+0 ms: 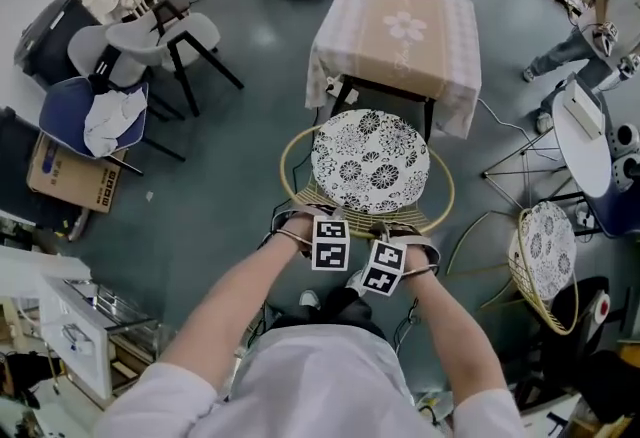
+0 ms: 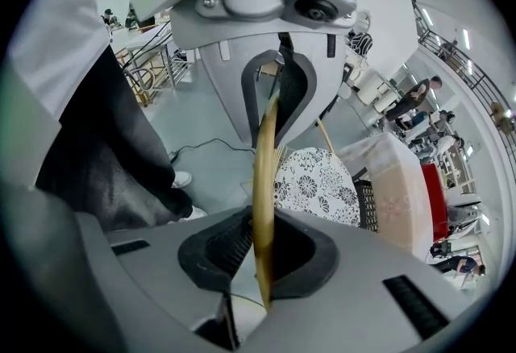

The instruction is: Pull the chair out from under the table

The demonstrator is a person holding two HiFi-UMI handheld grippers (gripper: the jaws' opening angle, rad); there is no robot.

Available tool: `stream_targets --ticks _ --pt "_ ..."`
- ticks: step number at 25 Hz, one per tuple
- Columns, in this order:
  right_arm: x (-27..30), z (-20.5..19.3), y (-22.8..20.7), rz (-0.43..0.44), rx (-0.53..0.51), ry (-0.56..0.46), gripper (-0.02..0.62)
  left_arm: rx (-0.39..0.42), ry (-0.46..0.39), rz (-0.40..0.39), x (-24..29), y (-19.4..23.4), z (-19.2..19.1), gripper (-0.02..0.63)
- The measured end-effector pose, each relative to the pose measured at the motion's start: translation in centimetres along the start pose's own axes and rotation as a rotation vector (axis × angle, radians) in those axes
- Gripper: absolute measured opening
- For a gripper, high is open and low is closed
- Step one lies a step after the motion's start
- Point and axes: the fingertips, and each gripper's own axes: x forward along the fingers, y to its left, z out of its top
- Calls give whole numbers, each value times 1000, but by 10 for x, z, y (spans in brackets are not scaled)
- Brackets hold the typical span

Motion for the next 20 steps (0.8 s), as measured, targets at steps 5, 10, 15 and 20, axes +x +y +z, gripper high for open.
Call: stream_targets --ticks 5,10,15,20 --pt "-7 14 19 -12 31 11 43 28 -11 5 -10 -18 -9 74" --pt "-13 20 37 -17 49 14 43 52 -13 -3 -14 -37 -11 74" --pt "-18 27 57 -22 70 18 43 75 -17 -7 -18 -56 -15 74" --pt "-22 31 72 -26 85 24 43 87 -23 -7 -21 -72 -16 74"
